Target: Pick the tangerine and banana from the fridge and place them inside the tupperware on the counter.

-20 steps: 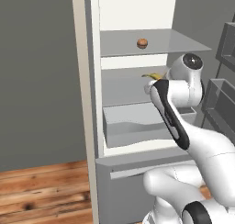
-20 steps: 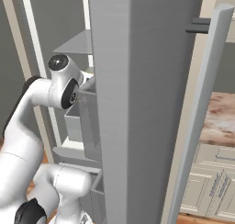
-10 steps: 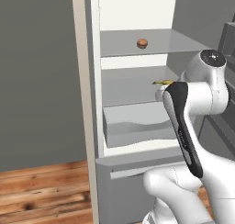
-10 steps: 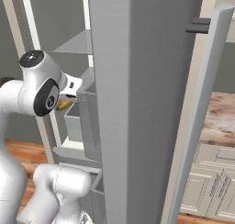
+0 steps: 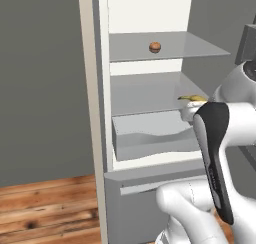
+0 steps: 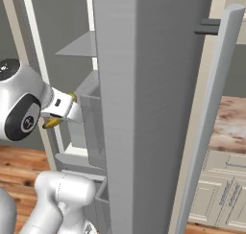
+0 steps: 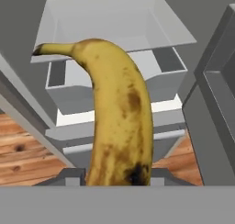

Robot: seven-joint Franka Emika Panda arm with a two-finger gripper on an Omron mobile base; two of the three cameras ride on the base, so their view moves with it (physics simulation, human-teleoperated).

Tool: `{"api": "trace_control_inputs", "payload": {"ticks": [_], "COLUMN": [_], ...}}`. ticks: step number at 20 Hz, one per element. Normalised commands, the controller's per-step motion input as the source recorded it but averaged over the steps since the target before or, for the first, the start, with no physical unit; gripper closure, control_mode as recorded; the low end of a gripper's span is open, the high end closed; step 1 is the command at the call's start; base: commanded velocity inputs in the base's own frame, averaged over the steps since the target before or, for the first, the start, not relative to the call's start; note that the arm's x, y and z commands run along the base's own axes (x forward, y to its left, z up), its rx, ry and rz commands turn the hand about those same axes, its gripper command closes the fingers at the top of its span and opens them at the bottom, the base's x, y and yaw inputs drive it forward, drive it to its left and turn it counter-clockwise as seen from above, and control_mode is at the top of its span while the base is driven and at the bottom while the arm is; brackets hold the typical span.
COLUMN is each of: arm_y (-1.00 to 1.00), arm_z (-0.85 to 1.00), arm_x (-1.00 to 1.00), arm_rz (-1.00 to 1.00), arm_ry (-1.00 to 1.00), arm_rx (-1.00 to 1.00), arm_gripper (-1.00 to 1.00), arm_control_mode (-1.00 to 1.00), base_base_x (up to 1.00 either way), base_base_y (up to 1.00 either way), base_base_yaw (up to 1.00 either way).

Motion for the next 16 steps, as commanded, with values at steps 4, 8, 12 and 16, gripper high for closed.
{"api": "trace_control_inputs", "payload": {"ticks": [4, 8, 12, 16], "arm_y": [0.00, 0.00, 0.00, 0.00], "arm_z": [0.00, 0.00, 0.00, 0.00], "arm_x": [-0.24, -0.53, 0.00, 0.00], "arm_rz": [0.00, -0.02, 0.00, 0.00], "arm_ry": [0.00, 0.00, 0.00, 0.00], "arm_rx": [0.00, 0.00, 0.00, 0.00], "arm_gripper": [1.00, 1.00, 1.00, 1.00], "arm_control_mode": [-1.00, -1.00, 1.00, 1.00], "base_base_x": [0.00, 0.00, -0.85, -0.86], "base_base_y": [0.00, 0.00, 0.17, 0.41], "base_base_yaw": [0.00, 0.00, -0.11, -0.24]}}
